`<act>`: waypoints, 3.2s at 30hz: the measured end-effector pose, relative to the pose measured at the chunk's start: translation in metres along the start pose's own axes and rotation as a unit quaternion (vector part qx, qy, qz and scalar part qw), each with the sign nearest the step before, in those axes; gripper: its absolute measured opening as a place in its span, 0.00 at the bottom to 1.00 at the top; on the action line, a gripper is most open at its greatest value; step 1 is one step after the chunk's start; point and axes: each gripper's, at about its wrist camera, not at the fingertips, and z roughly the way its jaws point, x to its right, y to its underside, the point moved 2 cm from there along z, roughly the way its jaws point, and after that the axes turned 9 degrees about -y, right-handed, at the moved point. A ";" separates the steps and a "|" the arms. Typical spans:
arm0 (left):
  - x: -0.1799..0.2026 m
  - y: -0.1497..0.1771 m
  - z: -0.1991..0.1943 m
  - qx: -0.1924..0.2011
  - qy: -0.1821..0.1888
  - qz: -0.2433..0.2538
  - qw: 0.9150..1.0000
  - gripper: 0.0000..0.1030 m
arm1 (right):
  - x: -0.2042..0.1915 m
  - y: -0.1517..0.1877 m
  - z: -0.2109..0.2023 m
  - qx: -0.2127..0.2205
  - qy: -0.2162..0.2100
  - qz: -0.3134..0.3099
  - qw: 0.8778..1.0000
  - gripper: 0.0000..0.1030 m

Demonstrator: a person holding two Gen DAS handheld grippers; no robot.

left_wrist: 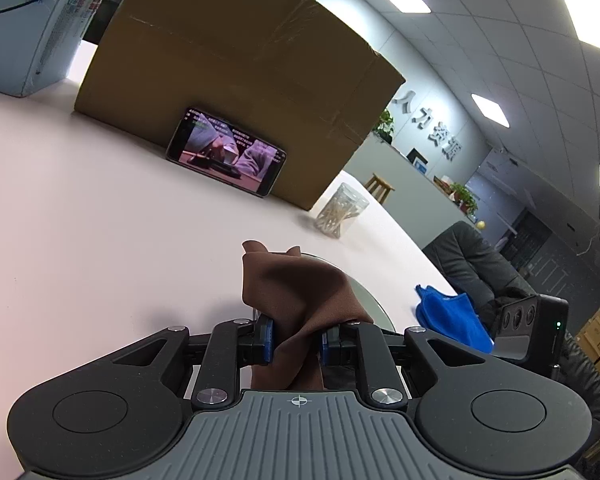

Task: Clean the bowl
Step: 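Hold the bowl with the right gripper while the left gripper wipes its rim with the cloth, then wipe the bowl's outer wall with the cloth in the left gripper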

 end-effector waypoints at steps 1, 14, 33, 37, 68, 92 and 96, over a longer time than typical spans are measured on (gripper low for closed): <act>-0.004 -0.004 0.006 -0.001 -0.003 -0.001 1.000 0.17 | 0.000 0.000 0.000 0.000 0.000 0.000 1.000 0.53; -0.045 -0.042 0.078 -0.006 -0.019 0.006 1.000 0.17 | 0.002 0.001 -0.001 0.001 -0.004 0.003 1.000 0.53; -0.081 -0.069 0.112 -0.005 -0.010 -0.007 1.000 0.17 | 0.002 0.002 -0.001 0.001 -0.002 0.001 1.000 0.53; -0.085 -0.073 0.120 -0.004 -0.010 -0.008 1.000 0.17 | 0.002 0.001 -0.001 0.001 -0.002 0.002 1.000 0.53; -0.074 -0.042 0.131 -0.072 0.085 0.028 0.993 0.17 | 0.001 0.001 0.001 0.001 -0.001 0.000 1.000 0.53; -0.083 -0.036 0.130 -0.065 0.014 0.049 0.997 0.48 | -0.008 -0.010 0.009 -0.034 0.008 -0.041 0.999 0.61; -0.077 -0.036 0.119 -0.052 0.031 0.066 0.996 0.49 | -0.007 -0.013 0.012 -0.040 0.006 -0.047 0.998 0.61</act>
